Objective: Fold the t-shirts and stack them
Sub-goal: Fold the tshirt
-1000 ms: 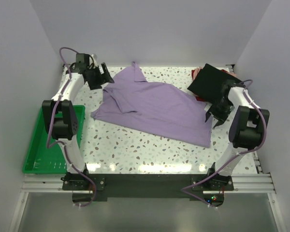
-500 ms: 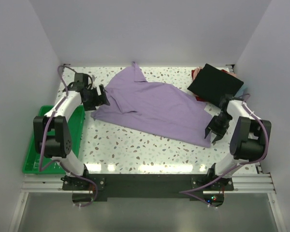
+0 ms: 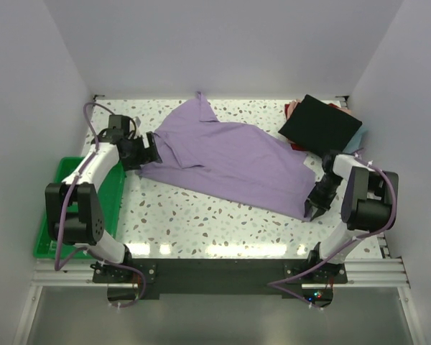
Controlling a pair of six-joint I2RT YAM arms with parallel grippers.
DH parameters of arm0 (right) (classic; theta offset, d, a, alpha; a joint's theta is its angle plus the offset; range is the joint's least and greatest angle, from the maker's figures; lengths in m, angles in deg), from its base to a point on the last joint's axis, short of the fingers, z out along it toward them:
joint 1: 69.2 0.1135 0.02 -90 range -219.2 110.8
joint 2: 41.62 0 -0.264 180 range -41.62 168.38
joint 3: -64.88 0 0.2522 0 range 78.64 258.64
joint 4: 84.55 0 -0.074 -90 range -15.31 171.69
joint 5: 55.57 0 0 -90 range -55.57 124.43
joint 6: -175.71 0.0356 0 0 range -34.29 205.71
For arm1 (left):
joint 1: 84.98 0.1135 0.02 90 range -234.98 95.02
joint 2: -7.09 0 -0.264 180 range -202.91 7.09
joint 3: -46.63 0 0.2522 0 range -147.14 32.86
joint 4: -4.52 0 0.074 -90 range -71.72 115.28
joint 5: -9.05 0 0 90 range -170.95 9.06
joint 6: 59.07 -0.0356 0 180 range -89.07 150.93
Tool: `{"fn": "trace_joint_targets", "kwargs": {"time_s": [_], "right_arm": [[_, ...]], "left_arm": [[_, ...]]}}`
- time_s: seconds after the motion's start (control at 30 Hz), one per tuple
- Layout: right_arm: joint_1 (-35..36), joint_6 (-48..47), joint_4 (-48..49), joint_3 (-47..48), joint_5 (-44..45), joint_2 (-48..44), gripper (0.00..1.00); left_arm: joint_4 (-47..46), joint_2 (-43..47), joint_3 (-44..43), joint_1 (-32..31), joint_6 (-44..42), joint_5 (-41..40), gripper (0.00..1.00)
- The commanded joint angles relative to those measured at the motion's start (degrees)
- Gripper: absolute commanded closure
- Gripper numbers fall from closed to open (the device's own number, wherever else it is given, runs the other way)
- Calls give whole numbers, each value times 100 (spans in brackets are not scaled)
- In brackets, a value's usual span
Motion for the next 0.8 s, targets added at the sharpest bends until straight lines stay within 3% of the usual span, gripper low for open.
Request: {"fn": "trace_joint_targets", "kwargs": {"time_s": [0.0,0.13,0.27,0.57,0.77], "right_arm": [[-36,99,305,-89,161,166,70],[-27,169,499,-168,248,377,78],[-36,161,438,-150,451,518,100],[-386,38,-353,455,1628,203,100],[-853,-130,-433,685,1471,158,100]], "left_arm": [[-36,258,-11,21,-210,-58,9],[-9,302,6,21,-271,-67,9],[8,355,94,21,-315,-181,9],[79,566,375,12,-553,-822,12],[-71,698,665,-32,-650,-771,22]]}}
